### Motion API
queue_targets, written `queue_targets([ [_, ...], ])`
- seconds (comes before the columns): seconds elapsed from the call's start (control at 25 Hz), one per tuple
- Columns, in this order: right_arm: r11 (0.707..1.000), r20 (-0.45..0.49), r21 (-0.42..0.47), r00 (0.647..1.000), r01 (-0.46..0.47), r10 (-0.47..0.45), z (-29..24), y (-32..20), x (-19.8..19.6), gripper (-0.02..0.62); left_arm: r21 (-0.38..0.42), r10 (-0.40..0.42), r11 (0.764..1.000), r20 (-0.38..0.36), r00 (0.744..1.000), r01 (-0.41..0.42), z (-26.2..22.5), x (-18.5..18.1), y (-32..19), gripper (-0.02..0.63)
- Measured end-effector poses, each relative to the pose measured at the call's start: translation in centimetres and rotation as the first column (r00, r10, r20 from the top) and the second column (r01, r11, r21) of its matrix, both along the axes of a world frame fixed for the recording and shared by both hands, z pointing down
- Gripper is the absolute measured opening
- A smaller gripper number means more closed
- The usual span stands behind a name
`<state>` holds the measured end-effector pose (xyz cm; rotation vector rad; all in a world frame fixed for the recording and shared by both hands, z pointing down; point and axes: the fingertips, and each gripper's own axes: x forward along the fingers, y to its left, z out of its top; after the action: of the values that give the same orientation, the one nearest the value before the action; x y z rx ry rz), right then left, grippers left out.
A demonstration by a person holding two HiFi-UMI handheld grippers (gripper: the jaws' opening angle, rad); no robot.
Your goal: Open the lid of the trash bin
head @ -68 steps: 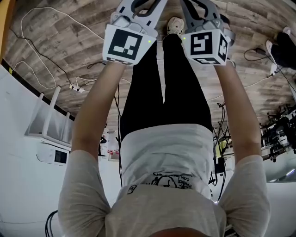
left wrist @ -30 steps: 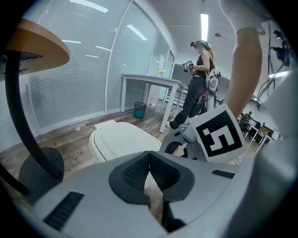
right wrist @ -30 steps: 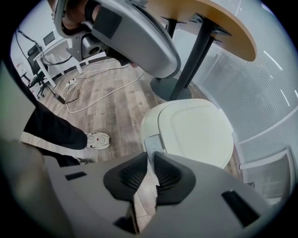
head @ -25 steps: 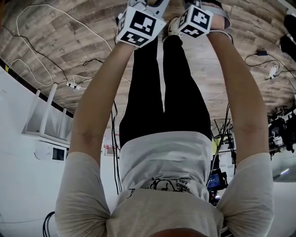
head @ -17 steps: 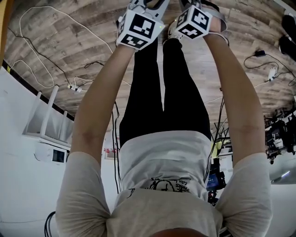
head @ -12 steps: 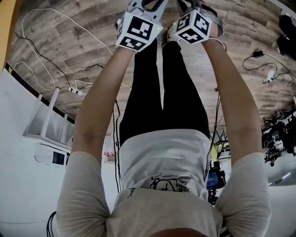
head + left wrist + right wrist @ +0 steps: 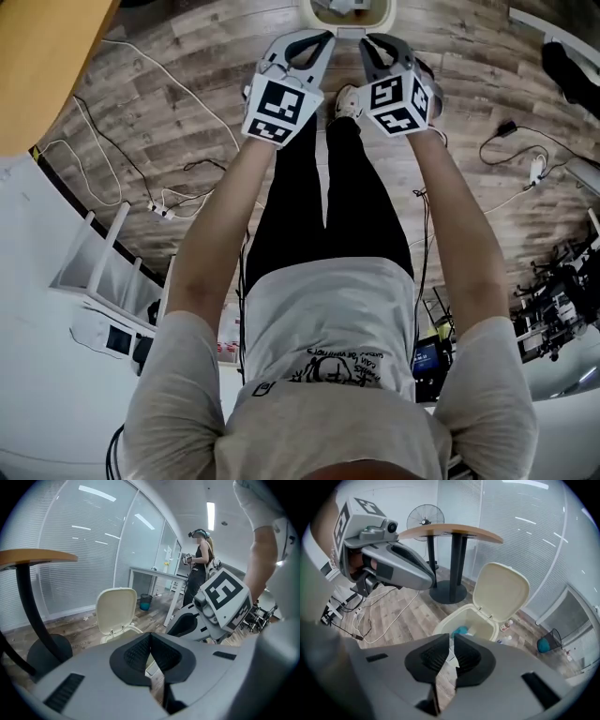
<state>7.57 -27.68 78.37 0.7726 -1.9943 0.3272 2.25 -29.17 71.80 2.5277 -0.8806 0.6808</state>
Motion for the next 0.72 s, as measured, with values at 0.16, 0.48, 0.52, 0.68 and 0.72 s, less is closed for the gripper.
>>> queue_targets([
  [0.16,0.999,0.046,0.011,0.998,-0.05,0.05,-3.8,-0.6,0.4,0.04,0.018,-0.041,0.999,-0.028,0.999,0.042,-3.6,-0.3,-0.6,0.018],
  [0.48,0.986,0.169,0.038,0.974,-0.161,0.152,-12.0,-2.4,0.6,0.034,0.068,-0.095,0.993,-0.064,0.993,0.099,-11.4,-1.3,-1.8,0.018],
  [0.52,0.984,0.183,0.042,0.97,-0.173,0.163,-13.0,-2.5,0.6,0.034,0.074,-0.101,0.992,-0.07,0.992,0.106,-12.4,-1.4,-1.8,0.018],
  [0.68,0.974,0.231,0.058,0.952,-0.218,0.199,-17.3,-2.7,0.8,0.031,0.093,-0.131,0.986,-0.101,0.986,0.14,-16.7,-2.1,-1.6,0.018],
  [0.72,0.972,0.24,0.063,0.949,-0.225,0.204,-18.3,-2.7,0.8,0.031,0.096,-0.136,0.984,-0.109,0.985,0.147,-17.7,-2.2,-1.5,0.018],
])
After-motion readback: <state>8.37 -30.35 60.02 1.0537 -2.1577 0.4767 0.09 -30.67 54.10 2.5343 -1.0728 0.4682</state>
